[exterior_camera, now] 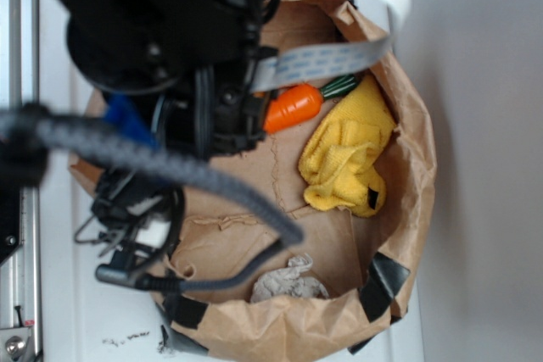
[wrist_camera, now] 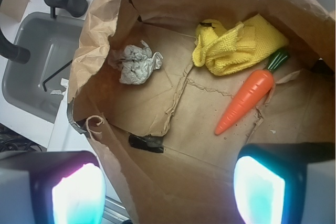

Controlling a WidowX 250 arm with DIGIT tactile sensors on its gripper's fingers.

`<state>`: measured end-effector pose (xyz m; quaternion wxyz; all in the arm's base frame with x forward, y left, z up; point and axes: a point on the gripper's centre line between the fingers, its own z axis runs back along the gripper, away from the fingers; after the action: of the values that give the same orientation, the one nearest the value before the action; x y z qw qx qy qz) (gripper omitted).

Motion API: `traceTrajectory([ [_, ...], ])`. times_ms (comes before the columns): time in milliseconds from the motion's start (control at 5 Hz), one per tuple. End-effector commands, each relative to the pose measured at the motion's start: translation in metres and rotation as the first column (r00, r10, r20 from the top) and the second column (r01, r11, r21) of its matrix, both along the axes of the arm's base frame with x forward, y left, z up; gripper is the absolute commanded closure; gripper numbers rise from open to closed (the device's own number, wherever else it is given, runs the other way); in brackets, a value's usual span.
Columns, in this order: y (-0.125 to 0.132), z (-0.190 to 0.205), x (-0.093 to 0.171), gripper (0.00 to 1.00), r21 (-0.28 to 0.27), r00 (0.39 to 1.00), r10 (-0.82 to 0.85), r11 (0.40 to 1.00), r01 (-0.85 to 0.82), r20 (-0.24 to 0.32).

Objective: Grab the white paper.

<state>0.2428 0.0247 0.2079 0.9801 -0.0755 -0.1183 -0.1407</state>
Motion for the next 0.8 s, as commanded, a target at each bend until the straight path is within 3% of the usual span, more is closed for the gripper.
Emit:
traceTrajectory([
  [0,-0.001,0.015,0.004,0.0,0.011,0.999,0.01,1.0,-0.011,0.047],
  [400,0.001,-0.008,0.029,0.0,0.014,0.933,-0.337,0.941,0.338,0.13],
  [600,0.001,-0.022,0.042,0.0,0.081,0.853,-0.49,0.872,0.484,0.181],
])
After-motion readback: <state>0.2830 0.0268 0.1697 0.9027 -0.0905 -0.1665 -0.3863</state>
